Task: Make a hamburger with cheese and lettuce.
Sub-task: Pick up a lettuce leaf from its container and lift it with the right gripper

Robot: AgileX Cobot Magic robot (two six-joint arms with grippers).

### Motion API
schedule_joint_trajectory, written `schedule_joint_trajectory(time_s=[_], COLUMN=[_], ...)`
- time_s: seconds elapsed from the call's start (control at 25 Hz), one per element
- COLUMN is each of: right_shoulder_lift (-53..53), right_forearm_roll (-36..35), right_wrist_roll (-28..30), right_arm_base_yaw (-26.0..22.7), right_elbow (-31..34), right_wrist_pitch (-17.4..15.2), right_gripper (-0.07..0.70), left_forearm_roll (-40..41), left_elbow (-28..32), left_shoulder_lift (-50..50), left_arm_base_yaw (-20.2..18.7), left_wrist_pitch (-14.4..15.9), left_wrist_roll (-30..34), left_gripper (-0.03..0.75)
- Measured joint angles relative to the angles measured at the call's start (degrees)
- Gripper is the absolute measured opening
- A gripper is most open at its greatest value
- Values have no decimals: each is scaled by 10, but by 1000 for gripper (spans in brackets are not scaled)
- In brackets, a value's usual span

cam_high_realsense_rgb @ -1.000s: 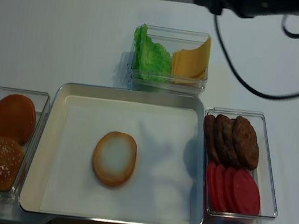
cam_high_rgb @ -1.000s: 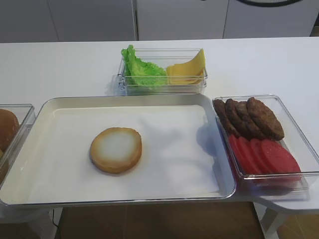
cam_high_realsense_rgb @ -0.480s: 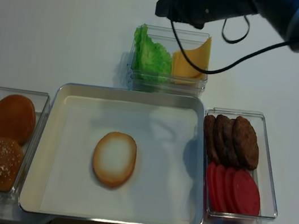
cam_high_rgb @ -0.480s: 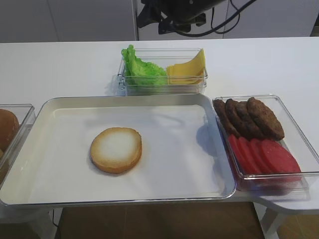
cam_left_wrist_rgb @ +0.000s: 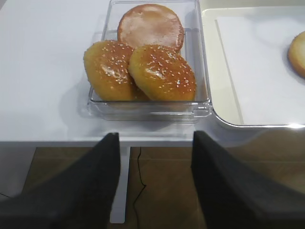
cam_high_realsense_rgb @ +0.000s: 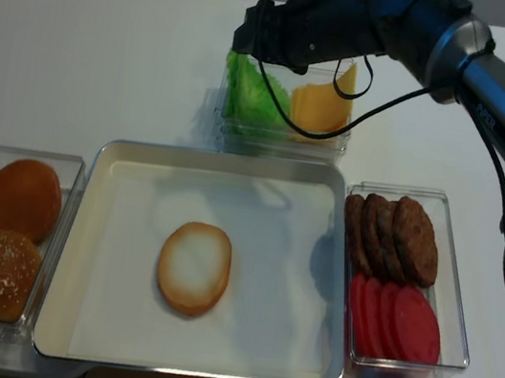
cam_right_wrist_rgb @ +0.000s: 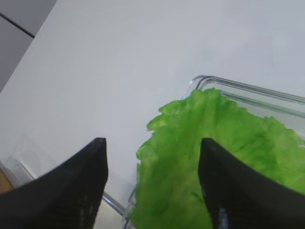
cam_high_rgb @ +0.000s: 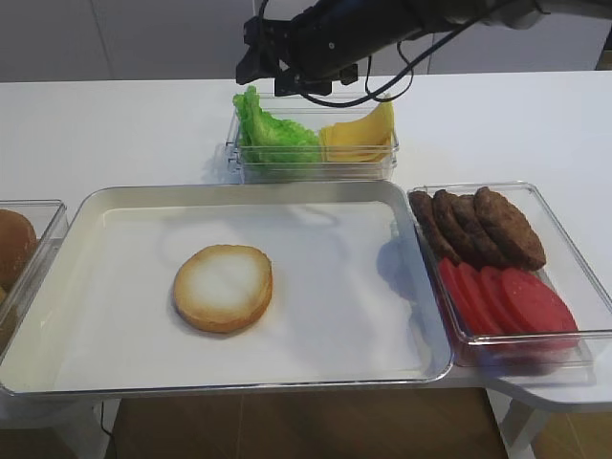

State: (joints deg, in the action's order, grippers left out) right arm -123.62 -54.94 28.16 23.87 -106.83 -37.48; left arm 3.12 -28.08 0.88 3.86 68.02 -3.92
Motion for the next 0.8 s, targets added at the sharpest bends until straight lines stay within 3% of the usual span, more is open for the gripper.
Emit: schedule_joint_trajectory(time_s=[0.52,0.8], right_shoulder_lift=[-45,-45], right_forearm_roll=[-36,-47], right_wrist_roll=[19,28], right_arm_base_yaw=[0,0], right_elbow=[-11,-11], right_wrist_pitch=[15,10], right_gripper=[433,223], left_forearm_roll=[0,0], left_elbow=[0,0], left_shoulder_lift=[0,0], left_arm_base_yaw=[0,0], left_wrist_pitch=[0,0], left_wrist_roll=[0,0], left_gripper=[362,362])
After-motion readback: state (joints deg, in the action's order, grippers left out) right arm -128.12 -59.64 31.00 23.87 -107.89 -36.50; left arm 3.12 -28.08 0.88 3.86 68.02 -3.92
